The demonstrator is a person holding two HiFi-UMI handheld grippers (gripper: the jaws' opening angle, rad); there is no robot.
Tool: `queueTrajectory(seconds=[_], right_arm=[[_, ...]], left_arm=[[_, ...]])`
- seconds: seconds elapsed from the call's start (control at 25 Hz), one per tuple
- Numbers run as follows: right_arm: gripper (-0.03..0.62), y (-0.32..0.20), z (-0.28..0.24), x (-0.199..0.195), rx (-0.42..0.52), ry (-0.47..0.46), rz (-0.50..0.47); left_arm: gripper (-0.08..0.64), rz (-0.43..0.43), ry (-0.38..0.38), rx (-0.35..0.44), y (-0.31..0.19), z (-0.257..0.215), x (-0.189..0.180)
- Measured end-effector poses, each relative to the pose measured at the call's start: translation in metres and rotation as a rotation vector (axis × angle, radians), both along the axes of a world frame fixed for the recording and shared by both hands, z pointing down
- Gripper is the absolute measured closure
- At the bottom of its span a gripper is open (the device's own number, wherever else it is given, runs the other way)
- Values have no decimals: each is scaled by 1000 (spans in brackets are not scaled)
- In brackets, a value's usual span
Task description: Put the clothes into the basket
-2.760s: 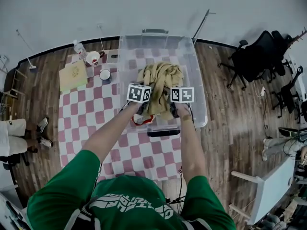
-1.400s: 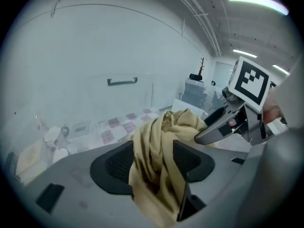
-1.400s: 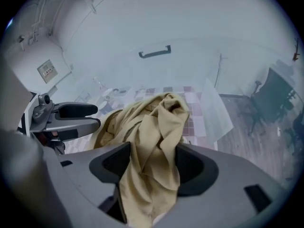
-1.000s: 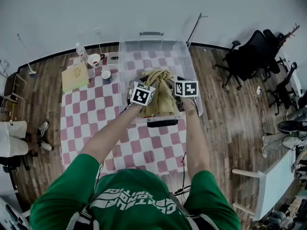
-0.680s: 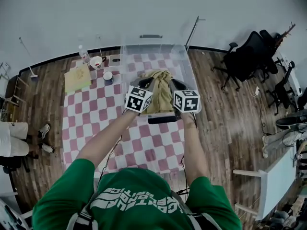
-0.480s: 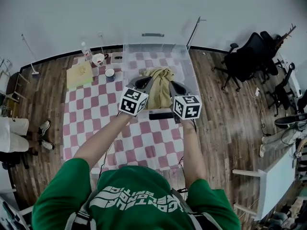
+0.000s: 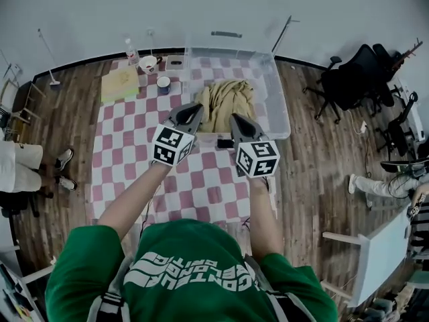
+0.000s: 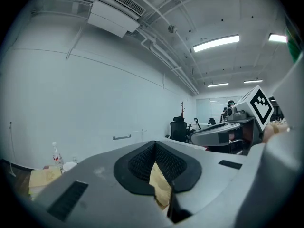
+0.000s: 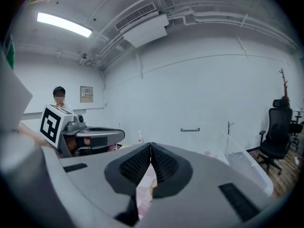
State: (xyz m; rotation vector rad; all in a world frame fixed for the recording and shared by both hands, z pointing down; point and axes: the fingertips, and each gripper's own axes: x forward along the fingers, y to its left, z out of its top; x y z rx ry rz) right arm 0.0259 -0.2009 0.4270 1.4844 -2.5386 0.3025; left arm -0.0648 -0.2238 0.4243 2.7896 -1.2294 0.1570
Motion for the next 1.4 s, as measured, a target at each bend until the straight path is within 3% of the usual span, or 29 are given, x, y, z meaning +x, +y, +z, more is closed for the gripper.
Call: queueTrajectory(seconds=[0.48,0.64,0.8,1.08,1.4], right_arm=[[583,36,30,-75,-52,31,-158],[583,46,32,-94,-16,63,-197],[583,55,34,-113,30,115,-246],[584,69,48,-139,32,167,-324],[584,72,62,-145,5,172,-331]], left_arm=[[555,-141,-2,-26,35,23,-91],[555,-169,-1,-4,44,21,-111],[555,-176,1,0,54,25,-124],[555,-183,9,-37,68,46,-134],[555,-172,9,-53,75,56,-132]])
